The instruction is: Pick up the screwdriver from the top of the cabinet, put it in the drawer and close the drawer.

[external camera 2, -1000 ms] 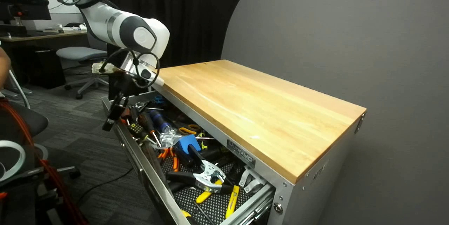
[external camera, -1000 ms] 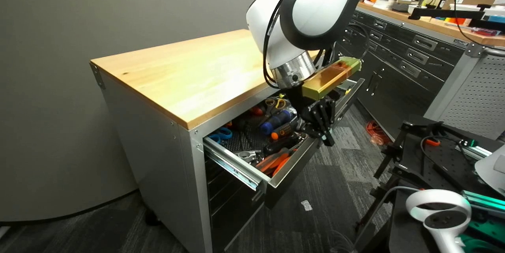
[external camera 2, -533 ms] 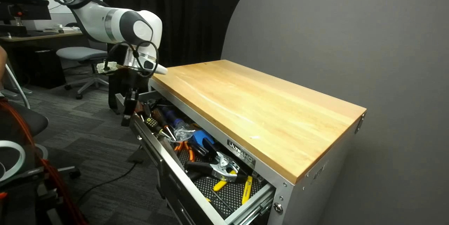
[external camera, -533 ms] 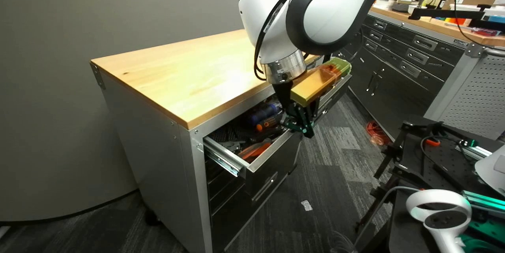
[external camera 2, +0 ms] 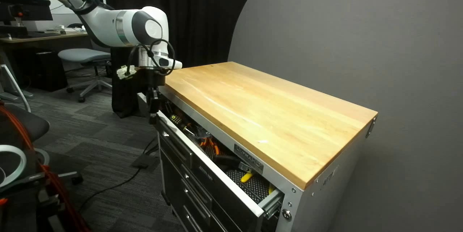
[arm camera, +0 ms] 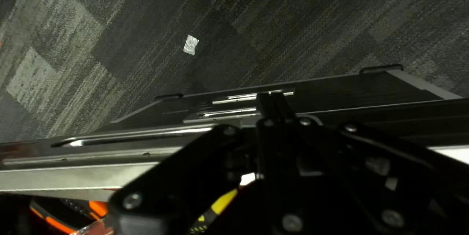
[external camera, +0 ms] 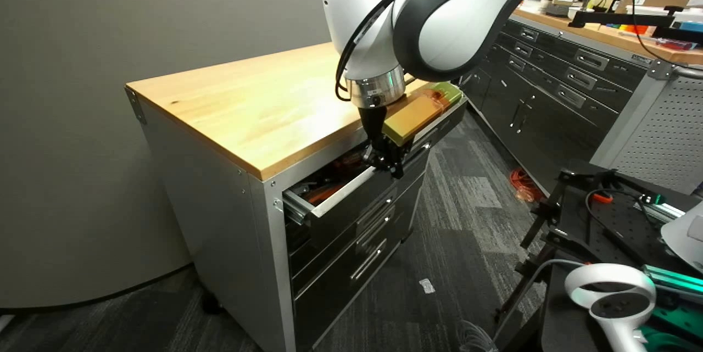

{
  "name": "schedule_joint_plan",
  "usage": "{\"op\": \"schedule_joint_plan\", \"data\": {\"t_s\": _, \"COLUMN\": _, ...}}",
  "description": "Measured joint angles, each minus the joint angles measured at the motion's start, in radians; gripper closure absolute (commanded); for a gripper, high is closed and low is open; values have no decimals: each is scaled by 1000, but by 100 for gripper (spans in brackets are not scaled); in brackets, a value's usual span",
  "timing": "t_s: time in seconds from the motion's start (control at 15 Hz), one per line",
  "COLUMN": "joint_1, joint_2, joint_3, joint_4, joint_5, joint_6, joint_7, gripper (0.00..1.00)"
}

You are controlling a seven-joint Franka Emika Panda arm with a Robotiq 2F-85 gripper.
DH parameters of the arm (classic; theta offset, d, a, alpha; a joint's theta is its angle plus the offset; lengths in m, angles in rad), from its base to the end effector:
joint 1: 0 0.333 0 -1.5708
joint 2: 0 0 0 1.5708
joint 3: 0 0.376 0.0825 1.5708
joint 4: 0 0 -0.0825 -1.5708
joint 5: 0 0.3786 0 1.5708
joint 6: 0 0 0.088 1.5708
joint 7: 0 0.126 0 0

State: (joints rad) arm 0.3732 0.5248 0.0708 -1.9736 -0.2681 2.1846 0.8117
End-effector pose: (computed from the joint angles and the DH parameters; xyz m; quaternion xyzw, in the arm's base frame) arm 0.5477 0.2434 0.2179 0.9811 -0.0898 -0.0781 0.1529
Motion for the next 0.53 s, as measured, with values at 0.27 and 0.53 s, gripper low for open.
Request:
{"op": "schedule_joint_plan", "data": {"t_s": 0.27, "joint_1": 0, "joint_2": 23, "joint_3": -10, "joint_4": 35, "joint_5": -5, "joint_6": 41, "joint_7": 0, "gripper": 94}}
{"op": "schedule_joint_plan", "data": {"t_s": 0.53, "joint_1": 2, "joint_2": 48, "joint_3": -16, "joint_4": 72, "joint_5": -7, "joint_6": 82, "joint_7": 0, "gripper": 94}}
